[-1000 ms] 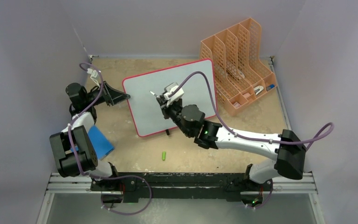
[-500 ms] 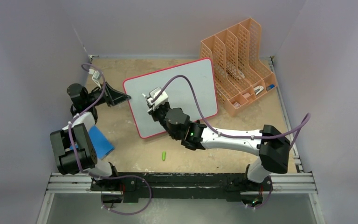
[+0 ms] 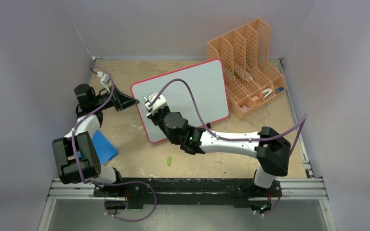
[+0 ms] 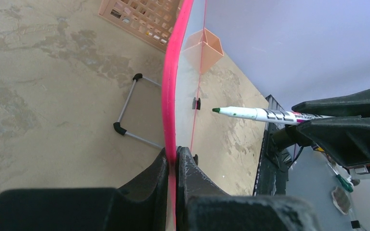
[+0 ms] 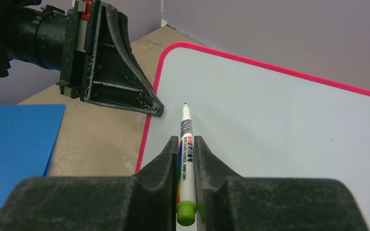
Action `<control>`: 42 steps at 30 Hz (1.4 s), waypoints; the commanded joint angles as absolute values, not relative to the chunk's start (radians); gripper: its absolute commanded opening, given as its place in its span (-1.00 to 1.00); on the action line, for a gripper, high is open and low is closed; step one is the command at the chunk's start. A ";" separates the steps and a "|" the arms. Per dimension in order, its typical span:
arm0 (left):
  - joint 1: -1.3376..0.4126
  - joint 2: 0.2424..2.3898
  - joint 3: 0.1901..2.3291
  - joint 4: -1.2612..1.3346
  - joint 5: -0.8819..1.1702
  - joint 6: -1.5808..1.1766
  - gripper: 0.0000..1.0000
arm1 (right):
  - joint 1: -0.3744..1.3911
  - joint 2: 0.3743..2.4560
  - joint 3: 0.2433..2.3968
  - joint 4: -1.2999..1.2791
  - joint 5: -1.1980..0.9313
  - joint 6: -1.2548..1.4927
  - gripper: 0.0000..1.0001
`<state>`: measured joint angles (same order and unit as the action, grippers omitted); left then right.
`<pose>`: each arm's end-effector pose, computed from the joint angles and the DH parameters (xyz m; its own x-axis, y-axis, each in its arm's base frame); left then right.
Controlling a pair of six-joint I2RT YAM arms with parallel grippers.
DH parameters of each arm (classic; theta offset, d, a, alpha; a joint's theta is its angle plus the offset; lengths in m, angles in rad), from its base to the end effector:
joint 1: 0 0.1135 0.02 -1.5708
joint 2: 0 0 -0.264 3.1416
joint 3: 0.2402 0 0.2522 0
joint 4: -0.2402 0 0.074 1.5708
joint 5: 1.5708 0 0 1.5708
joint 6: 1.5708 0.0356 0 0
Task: Write a sentence on the whiteboard
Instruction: Hold the whiteboard on the whiteboard stand, then write a sentence on the whiteboard.
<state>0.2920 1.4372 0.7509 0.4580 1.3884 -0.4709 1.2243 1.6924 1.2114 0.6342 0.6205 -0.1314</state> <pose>0.2885 0.0502 0.2481 -0.5857 -0.2620 -0.7671 0.6726 0.3710 -0.6403 0.1549 0.3680 0.3311 0.1261 0.0353 -0.9914 -0.5584 0.8285 -0.0415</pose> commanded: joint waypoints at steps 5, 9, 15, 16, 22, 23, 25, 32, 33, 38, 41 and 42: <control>0.272 1.401 0.770 0.388 1.363 -0.382 -1.00 | 1.233 1.707 1.273 0.678 0.698 -0.158 -1.00; 0.271 1.396 0.770 0.385 1.363 -0.380 -1.00 | 1.233 1.719 1.279 0.675 0.730 -0.159 -1.00; 0.267 1.396 0.771 0.383 1.365 -0.380 -1.00 | 1.233 1.725 1.285 0.670 0.732 -0.159 -1.00; 0.267 1.396 0.770 0.383 1.365 -0.380 -1.00 | 1.233 1.728 1.288 0.668 0.731 -0.159 -1.00; 0.263 1.392 0.771 0.385 1.367 -0.380 -1.00 | 1.234 1.735 1.293 0.656 0.718 -0.158 -1.00; 0.262 1.393 0.771 0.384 1.367 -0.380 -1.00 | 1.233 1.735 1.294 0.654 0.711 -0.157 -1.00; 0.262 1.393 0.771 0.384 1.367 -0.382 -1.00 | 1.233 1.736 1.295 0.649 0.700 -0.155 -1.00; 0.260 1.391 0.770 0.384 1.367 -0.382 -1.00 | 1.234 1.758 1.317 0.625 0.684 -0.156 -1.00; 0.260 1.391 0.770 0.383 1.366 -0.382 -1.00 | 1.235 1.760 1.319 0.624 0.685 -0.154 -1.00; 0.259 1.391 0.772 0.383 1.365 -0.382 -1.00 | 1.235 1.772 1.328 0.613 0.693 -0.155 -1.00; 0.259 1.391 0.770 0.383 1.366 -0.382 -1.00 | 1.234 1.776 1.328 0.605 0.696 -0.155 -1.00; 0.259 1.391 0.770 0.383 1.366 -0.382 -1.00 | 1.235 1.776 1.327 0.602 0.698 -0.154 -1.00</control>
<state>0.2810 1.4052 0.7521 0.3931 1.3510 -0.4229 1.2304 1.7794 1.2812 0.5972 0.6880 -0.1478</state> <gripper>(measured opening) 0.031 0.147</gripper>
